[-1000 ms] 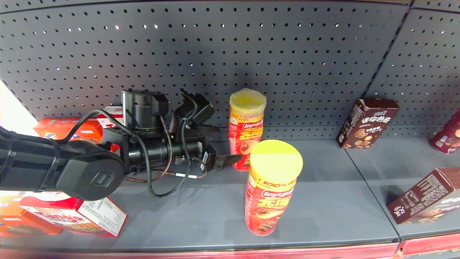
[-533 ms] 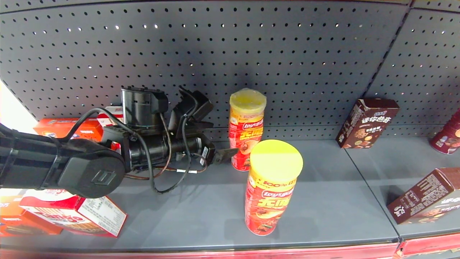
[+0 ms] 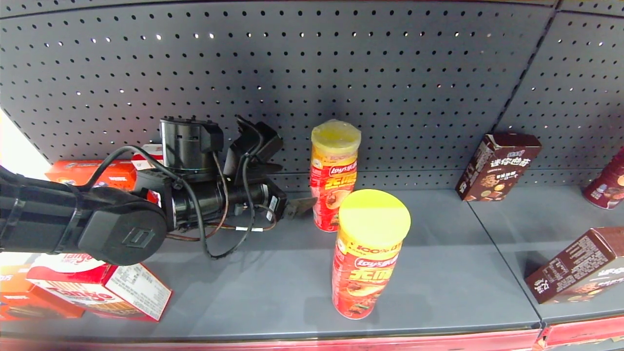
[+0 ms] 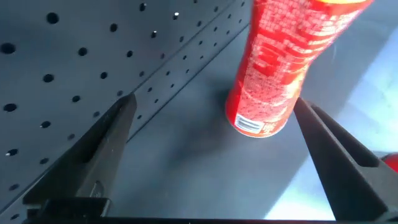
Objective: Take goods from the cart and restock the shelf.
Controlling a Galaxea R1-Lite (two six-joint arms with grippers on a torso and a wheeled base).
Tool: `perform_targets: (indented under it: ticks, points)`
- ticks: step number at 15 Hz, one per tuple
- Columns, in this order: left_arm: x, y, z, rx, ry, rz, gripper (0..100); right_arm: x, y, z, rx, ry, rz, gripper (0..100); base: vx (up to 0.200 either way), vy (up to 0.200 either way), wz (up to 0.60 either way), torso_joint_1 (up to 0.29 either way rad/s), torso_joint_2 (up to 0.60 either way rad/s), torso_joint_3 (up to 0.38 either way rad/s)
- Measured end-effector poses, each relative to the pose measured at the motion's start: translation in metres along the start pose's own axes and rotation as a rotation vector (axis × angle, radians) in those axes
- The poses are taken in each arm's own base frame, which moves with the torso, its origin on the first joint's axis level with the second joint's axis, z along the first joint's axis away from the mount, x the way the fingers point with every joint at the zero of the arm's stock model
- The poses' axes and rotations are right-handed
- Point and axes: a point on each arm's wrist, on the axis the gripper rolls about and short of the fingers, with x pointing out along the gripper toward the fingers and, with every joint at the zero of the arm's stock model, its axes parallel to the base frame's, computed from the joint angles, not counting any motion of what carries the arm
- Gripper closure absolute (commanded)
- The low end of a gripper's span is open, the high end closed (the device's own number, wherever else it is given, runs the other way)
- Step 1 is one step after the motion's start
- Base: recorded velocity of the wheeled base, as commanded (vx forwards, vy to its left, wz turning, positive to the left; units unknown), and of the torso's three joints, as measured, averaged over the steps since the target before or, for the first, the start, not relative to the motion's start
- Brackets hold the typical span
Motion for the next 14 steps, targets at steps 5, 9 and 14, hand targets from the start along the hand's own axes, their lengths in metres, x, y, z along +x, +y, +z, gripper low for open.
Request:
perform_targets:
  ticks: [5,9,14]
  points:
    - [0.000,-0.008,0.000,-0.011,0.001,-0.042,0,0.000,0.000,0.000,0.000,0.000,0.000,0,0.000,0.000,0.00,0.000,0.00,0.000]
    - [0.005,-0.009,0.006,-0.001,-0.011,-0.007,0,0.000,0.000,0.000,0.000,0.001,-0.001,0,0.000,0.000,0.00,0.000,0.00,0.000]
    - [0.014,-0.002,0.007,0.000,-0.008,0.039,0,0.000,0.000,0.000,0.000,0.000,0.000,0,0.000,0.000,0.00,0.000,0.00,0.000]
